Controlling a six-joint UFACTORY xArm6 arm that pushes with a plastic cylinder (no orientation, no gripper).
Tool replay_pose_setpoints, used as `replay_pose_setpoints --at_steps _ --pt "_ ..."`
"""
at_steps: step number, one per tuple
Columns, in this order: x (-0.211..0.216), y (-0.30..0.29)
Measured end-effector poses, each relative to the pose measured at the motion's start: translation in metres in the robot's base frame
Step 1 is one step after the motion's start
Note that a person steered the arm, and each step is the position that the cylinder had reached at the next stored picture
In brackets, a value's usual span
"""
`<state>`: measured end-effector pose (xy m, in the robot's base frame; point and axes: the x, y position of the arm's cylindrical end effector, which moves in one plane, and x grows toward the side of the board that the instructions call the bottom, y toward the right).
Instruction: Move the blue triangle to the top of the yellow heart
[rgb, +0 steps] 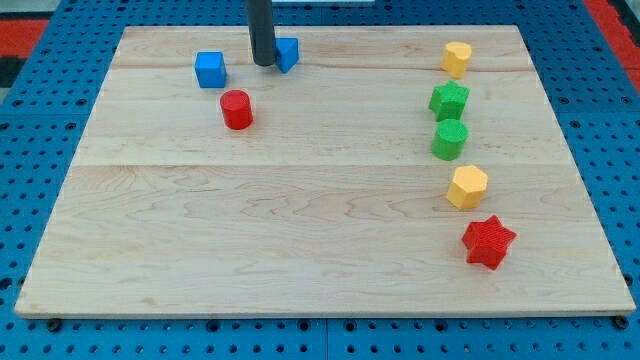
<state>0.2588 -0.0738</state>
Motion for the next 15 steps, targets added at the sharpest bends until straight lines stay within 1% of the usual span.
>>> replay_pose_setpoints --at_steps 1,2,4,5,7,10,12,15 --pt "-0.006 0.021" --pt "-0.028 0.041" --pt "-0.058 0.045" --pt "-0.056 0.059" --pt "-0.031 0.084" --pt "-0.01 0.13" --pt "-0.032 0.17" --pt "-0.038 0.225"
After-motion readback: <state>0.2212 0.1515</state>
